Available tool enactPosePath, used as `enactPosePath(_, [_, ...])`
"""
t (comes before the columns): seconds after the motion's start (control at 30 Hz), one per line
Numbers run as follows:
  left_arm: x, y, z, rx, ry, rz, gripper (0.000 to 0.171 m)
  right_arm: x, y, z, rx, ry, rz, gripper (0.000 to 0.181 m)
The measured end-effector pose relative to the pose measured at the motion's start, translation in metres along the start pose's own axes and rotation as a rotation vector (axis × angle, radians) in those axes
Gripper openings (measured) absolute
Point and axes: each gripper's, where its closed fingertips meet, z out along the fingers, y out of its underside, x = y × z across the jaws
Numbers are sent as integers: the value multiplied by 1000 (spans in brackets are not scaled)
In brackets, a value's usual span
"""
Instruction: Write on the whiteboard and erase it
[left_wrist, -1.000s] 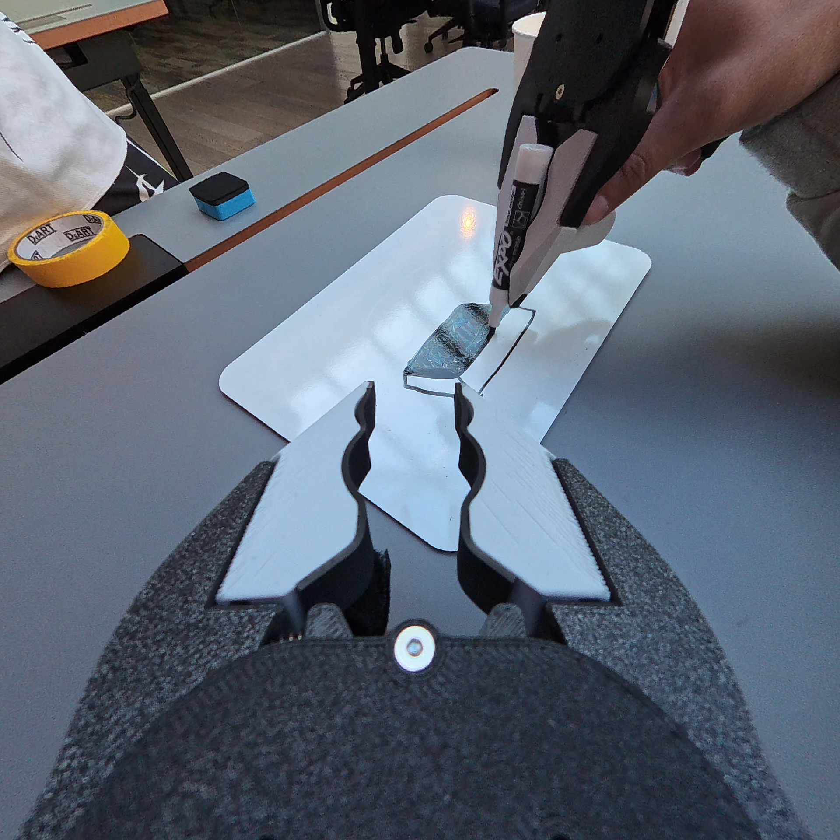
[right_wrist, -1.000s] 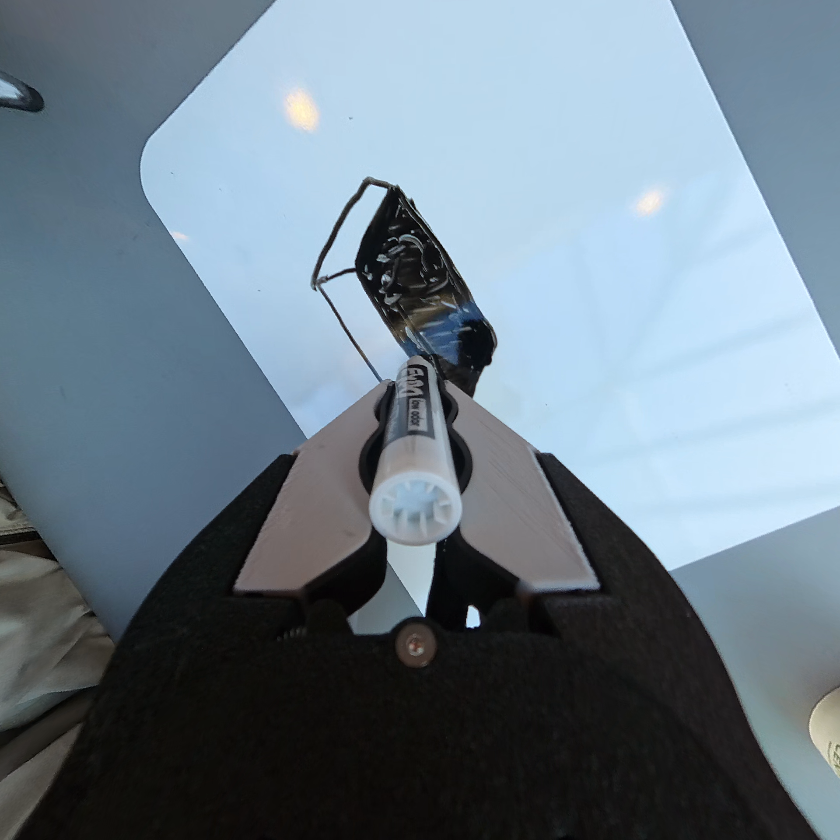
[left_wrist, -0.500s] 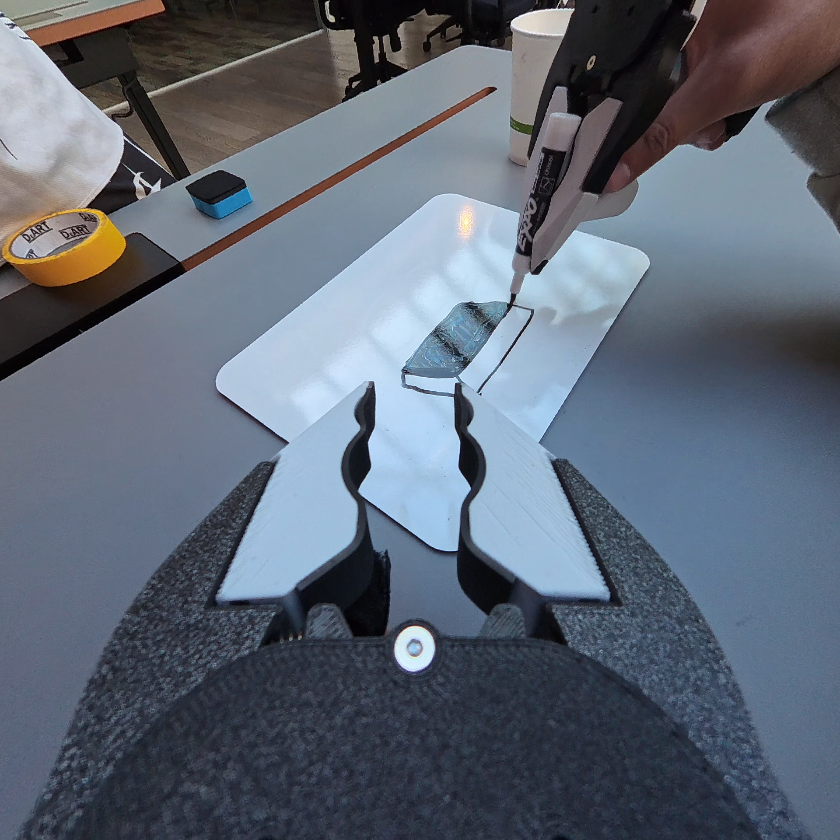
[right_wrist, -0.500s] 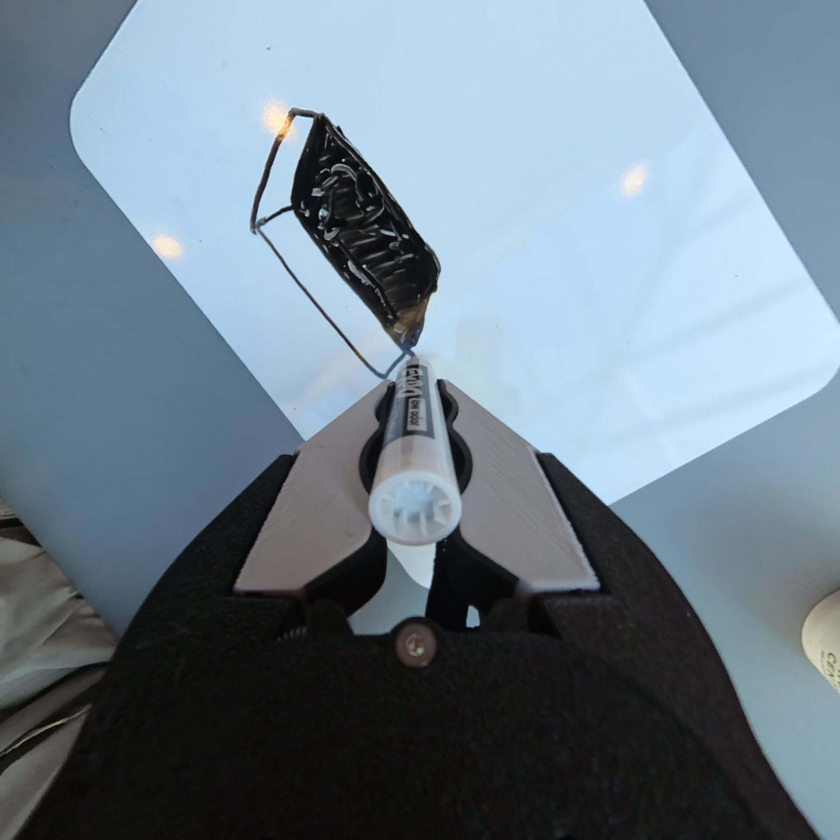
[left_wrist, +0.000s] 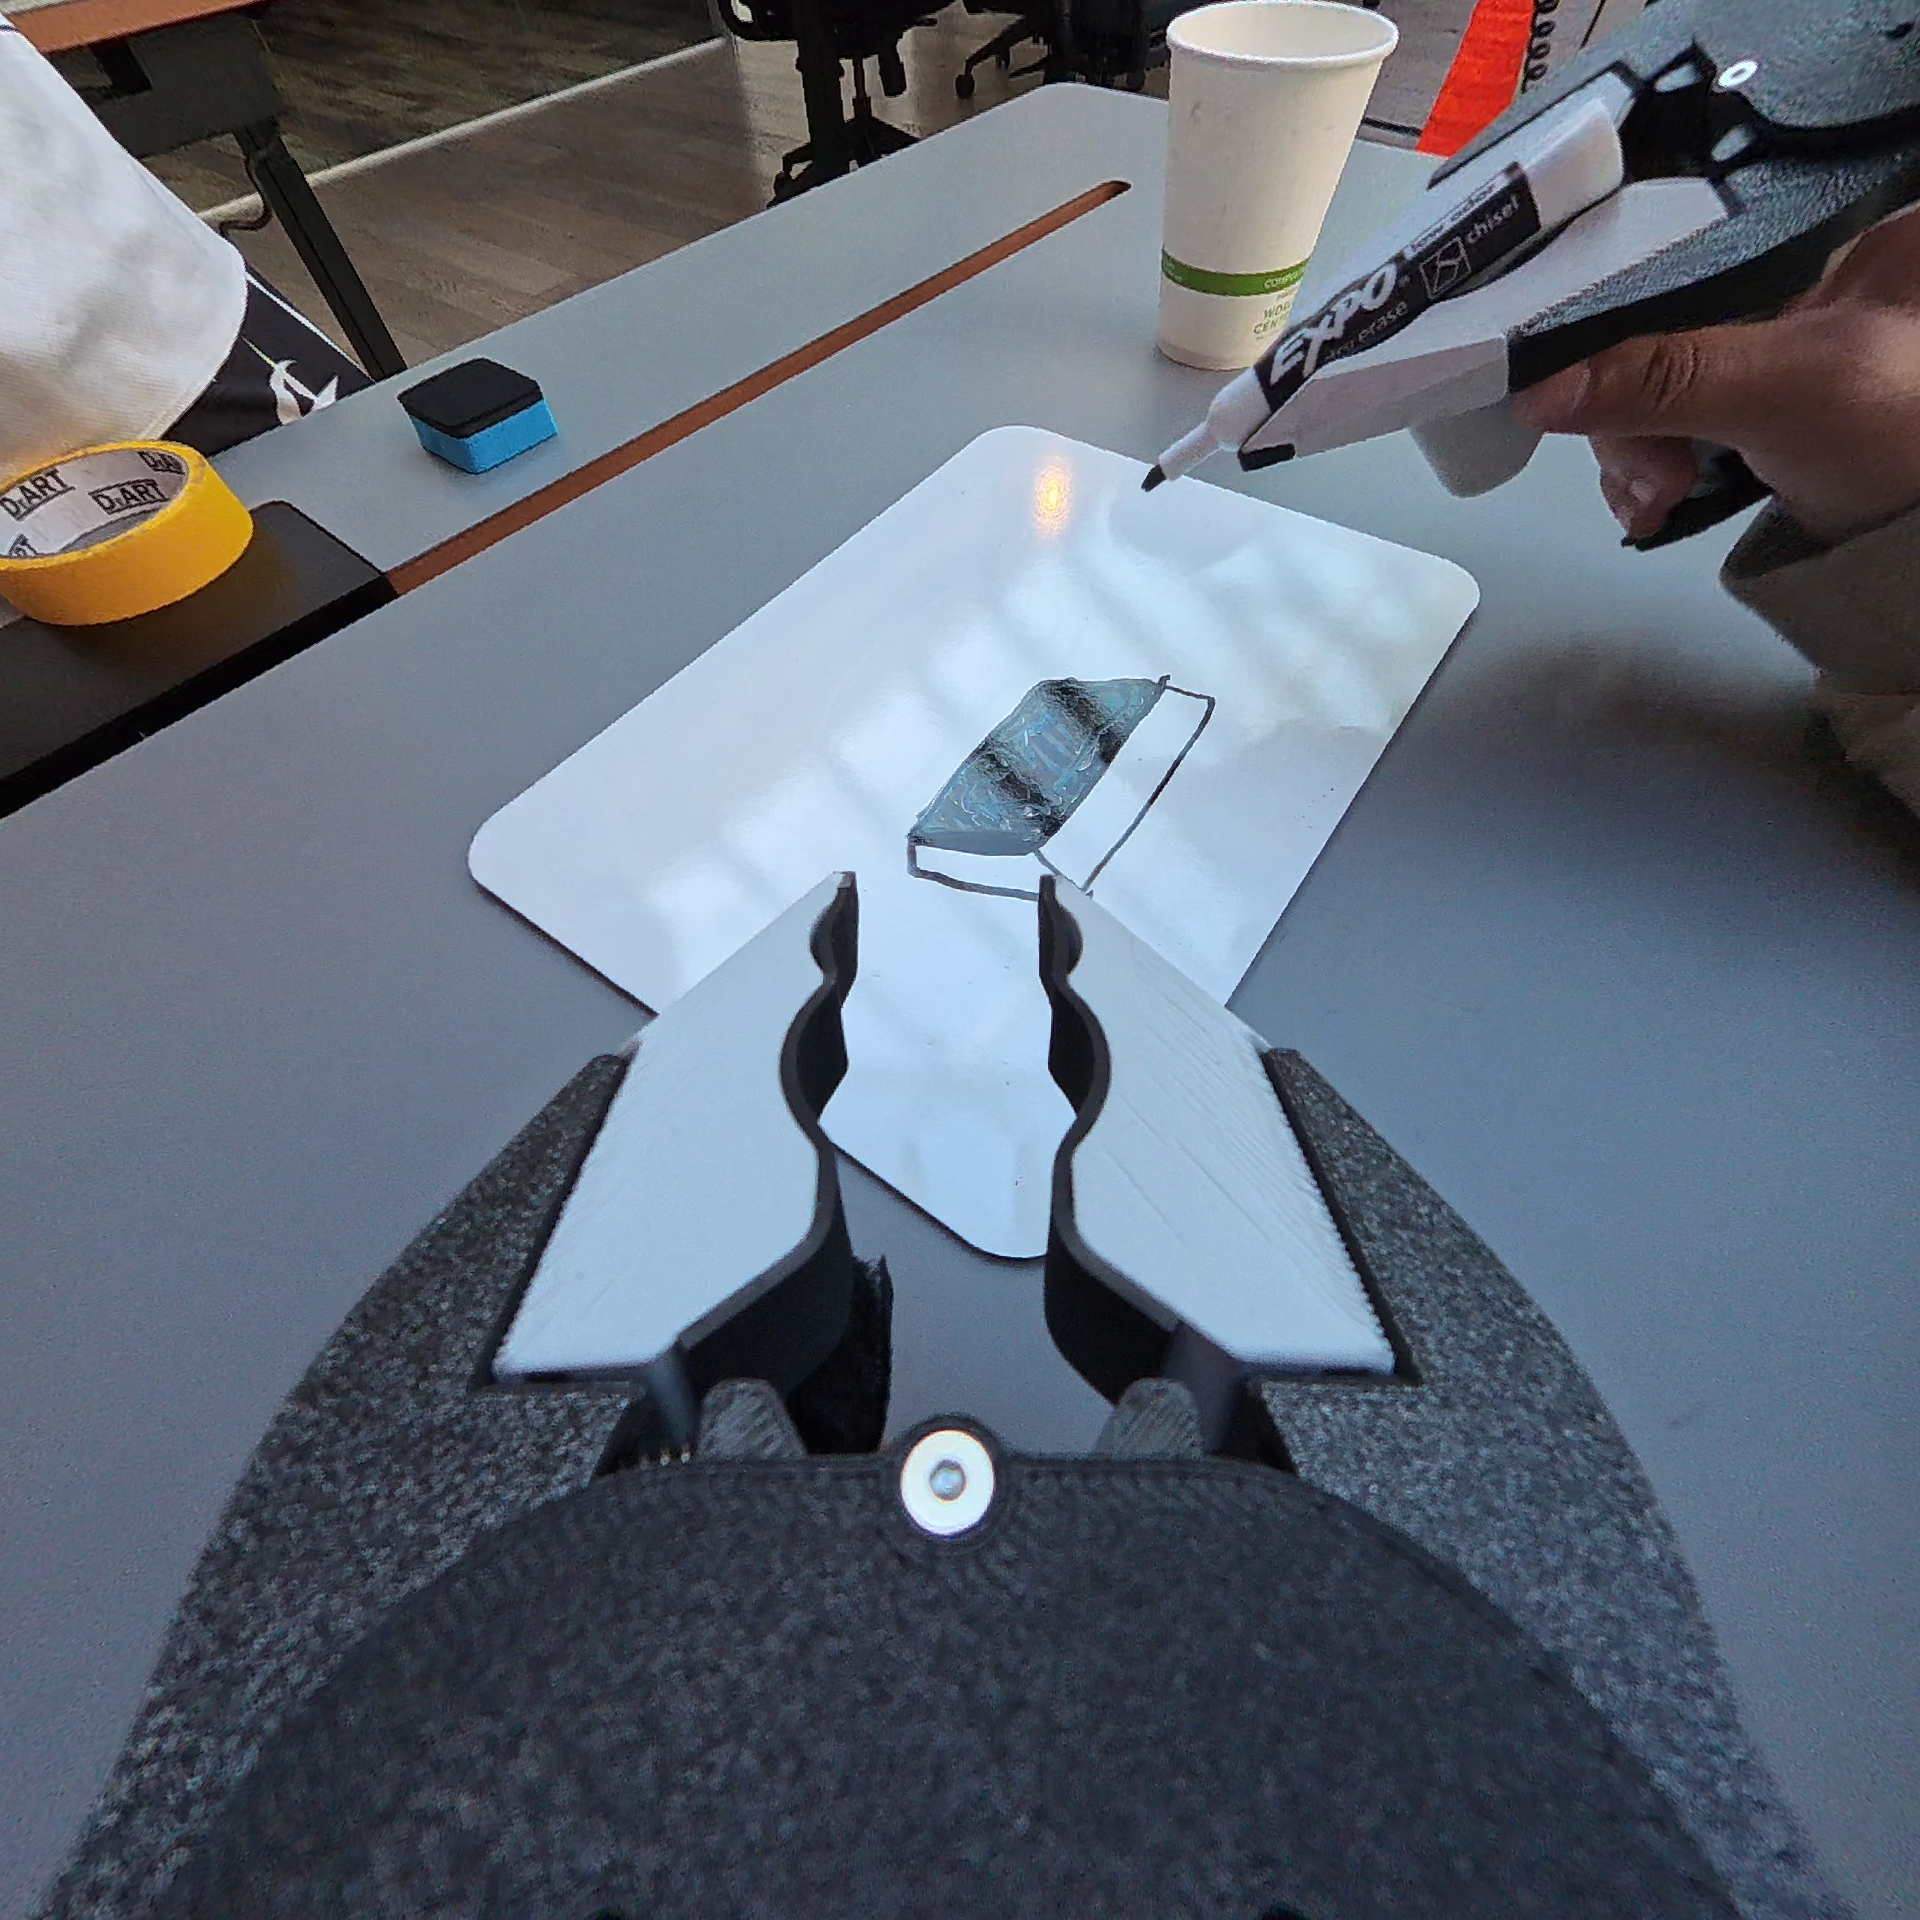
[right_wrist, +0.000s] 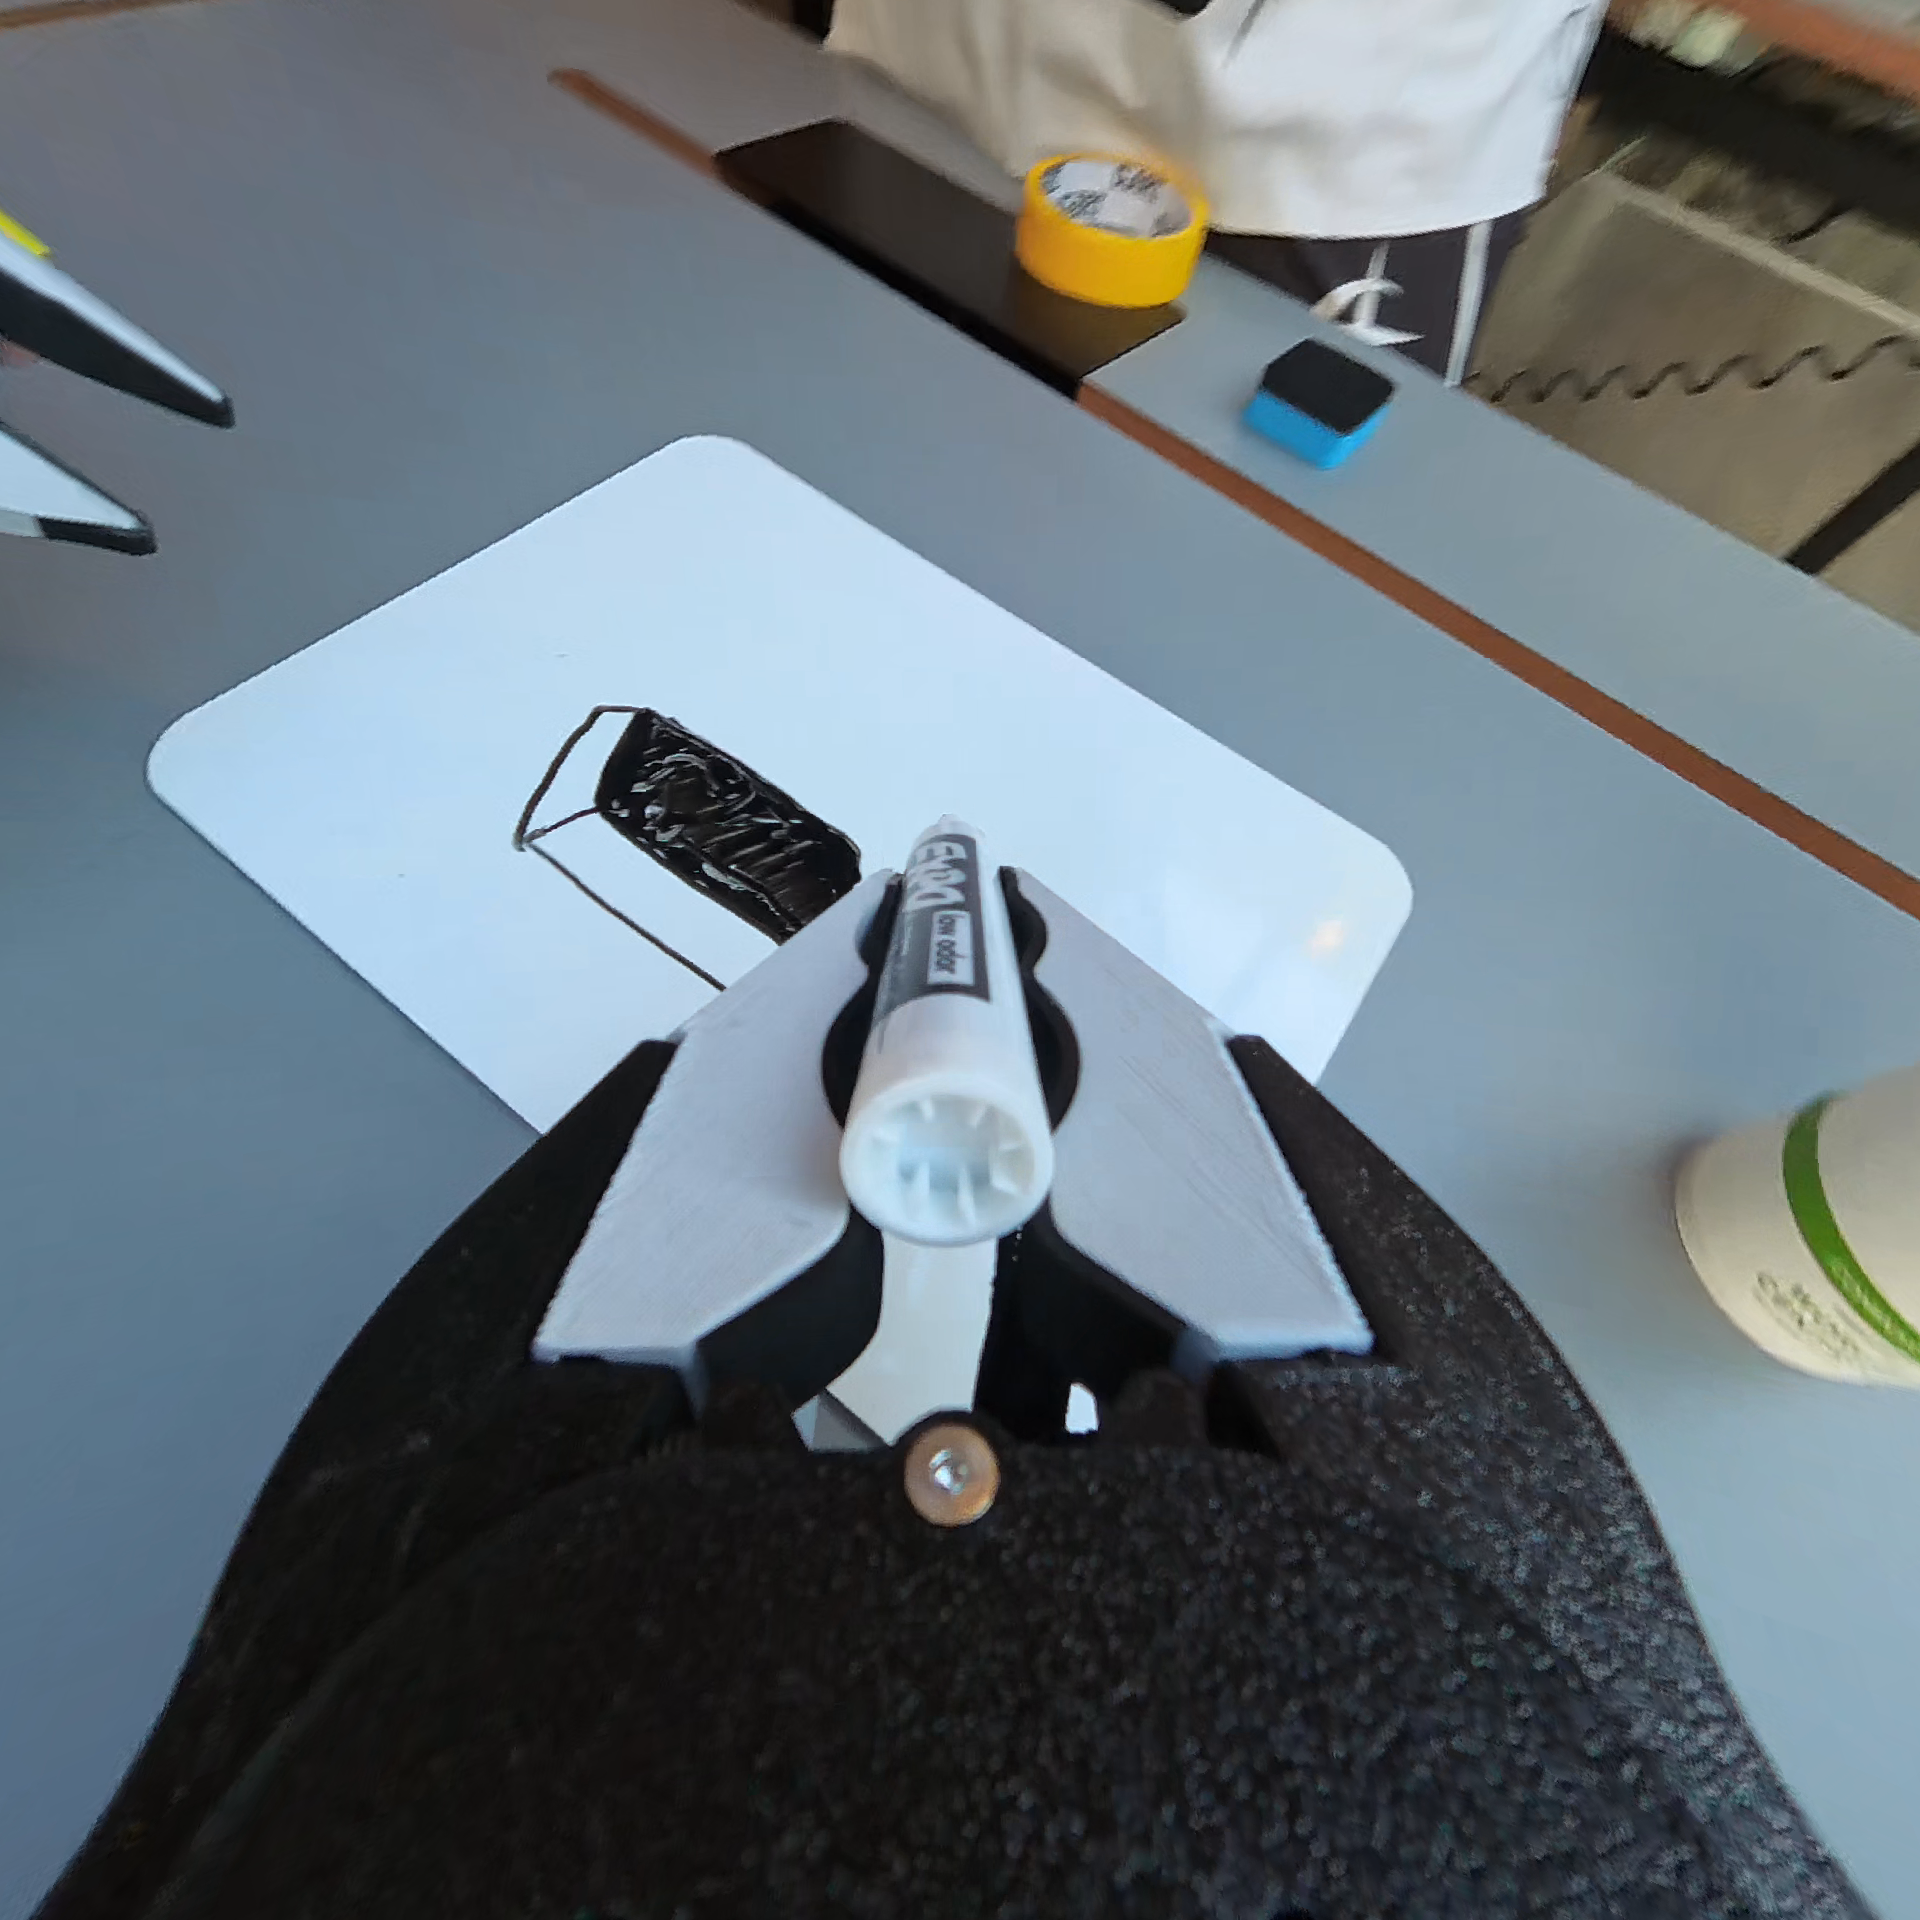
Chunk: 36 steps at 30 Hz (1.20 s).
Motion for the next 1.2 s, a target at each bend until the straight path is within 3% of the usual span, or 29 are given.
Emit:
enactPosePath(0.13, [6,5,3,-10,7,11,35,1,3,-13,143,67,40,17])
enactPosePath(0.5, [6,14,12,-27,-14,35,35,-1,12,-7,47,129,-28,18])
enactPosePath(0.83, [-1,21,13,-28,-9,-14,34,4,13,-8,58,132,73,18])
enactPosePath(1.07, [-3,3,9,93,-56,-72,34,13,-9,-24,207,212,90,18])
enactPosePath(1.2, [-2,-2,8,131,-105,-50,34,10,-5,-18,183,213,84,18])
